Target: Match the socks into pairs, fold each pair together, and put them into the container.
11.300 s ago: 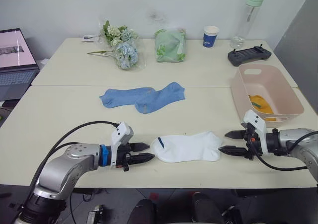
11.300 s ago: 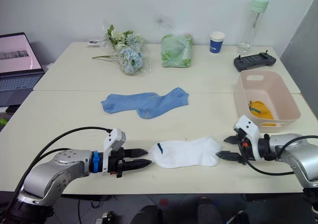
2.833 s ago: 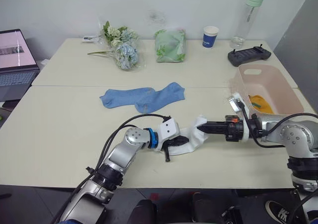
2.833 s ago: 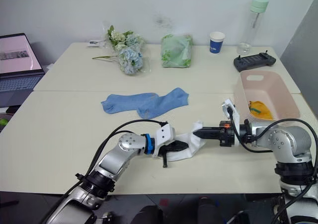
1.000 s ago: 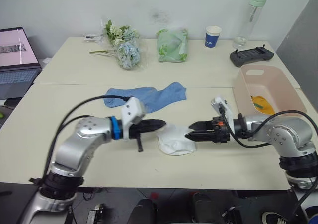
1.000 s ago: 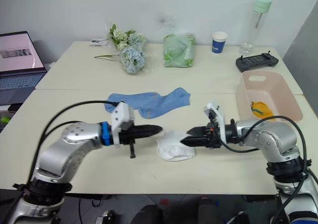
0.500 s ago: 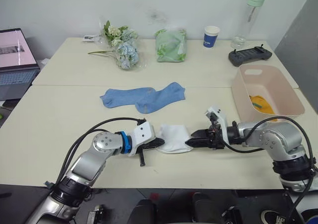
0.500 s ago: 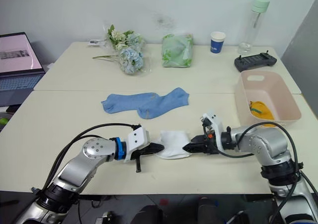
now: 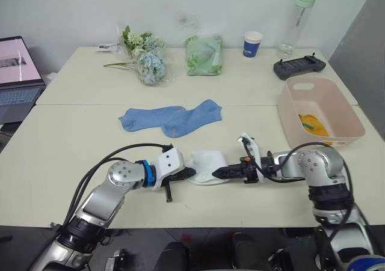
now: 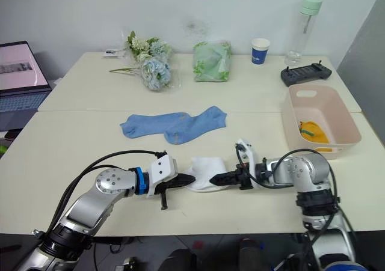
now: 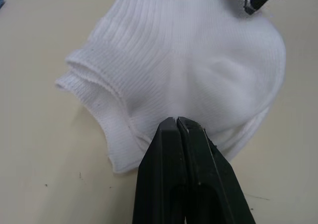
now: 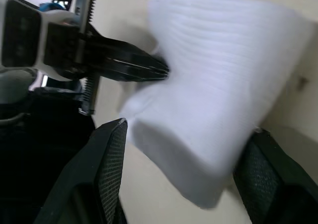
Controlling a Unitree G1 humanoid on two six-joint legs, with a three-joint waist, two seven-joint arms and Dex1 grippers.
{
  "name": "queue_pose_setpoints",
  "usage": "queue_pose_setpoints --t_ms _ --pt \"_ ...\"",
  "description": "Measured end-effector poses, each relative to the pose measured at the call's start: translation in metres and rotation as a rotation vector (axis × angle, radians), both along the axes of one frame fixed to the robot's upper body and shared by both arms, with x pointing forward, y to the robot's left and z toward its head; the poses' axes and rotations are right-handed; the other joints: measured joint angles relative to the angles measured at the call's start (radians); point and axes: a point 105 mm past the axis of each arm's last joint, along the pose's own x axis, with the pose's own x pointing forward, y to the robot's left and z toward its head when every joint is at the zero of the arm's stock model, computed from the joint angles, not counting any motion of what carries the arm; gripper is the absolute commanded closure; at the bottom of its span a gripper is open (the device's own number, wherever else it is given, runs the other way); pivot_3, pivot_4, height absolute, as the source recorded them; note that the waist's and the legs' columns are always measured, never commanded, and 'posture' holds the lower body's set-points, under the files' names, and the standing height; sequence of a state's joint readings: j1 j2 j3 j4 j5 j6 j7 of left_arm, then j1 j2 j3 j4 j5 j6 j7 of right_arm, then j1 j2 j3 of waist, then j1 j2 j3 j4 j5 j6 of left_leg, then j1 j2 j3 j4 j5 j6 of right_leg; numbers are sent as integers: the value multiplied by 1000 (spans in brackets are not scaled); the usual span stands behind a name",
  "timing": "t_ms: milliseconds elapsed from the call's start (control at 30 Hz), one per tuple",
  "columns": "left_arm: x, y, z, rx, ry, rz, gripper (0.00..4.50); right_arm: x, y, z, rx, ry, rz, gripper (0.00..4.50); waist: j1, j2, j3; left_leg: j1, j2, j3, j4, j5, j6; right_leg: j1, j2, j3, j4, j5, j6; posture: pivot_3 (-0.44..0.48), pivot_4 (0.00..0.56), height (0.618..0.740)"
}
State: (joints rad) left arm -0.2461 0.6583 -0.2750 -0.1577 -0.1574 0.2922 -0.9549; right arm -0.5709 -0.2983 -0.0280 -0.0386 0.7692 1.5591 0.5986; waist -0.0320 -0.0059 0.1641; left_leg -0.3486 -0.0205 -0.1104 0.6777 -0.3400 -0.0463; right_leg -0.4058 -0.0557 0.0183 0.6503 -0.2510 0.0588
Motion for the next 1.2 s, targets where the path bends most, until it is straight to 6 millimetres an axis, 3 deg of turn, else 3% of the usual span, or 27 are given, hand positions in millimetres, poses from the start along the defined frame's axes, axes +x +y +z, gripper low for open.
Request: queue_pose_setpoints --t_ms 233,633,733,1000,1100,1200 --pt "-1 0 0 -1 1 -10 4500 5 13 -5 66 86 -49 1279 0 0 0 0 0 0 0 0 0 0 0 0 0 0 0 0 150 740" --pt "-9 0 -1 4 -6 -55 4500 15 9 -8 79 139 -109 1279 -2 1 0 0 0 1 0 0 0 0 0 0 0 0 0 0 150 740" --pt "-9 0 0 4 -6 -55 4500 16 8 -9 69 134 -108 1831 -2 1 0 0 0 1 0 0 0 0 0 0 0 0 0 0 150 740" --pt "-8 0 0 1 -6 -54 4500 18 5 -8 61 113 -118 4479 -2 1 0 0 0 1 0 0 0 0 0 0 0 0 0 0 150 740" --pt "-8 -2 2 -26 2 -47 4500 19 5 -7 63 95 -118 4479 -2 1 0 0 0 0 0 0 0 0 0 0 0 0 0 0 150 740" --pt "-7 -2 26 -156 41 -16 3890 22 -2 -1 73 33 -145 4500 -2 1 0 -2 0 0 0 0 0 -2 0 0 0 0 0 0 150 740"
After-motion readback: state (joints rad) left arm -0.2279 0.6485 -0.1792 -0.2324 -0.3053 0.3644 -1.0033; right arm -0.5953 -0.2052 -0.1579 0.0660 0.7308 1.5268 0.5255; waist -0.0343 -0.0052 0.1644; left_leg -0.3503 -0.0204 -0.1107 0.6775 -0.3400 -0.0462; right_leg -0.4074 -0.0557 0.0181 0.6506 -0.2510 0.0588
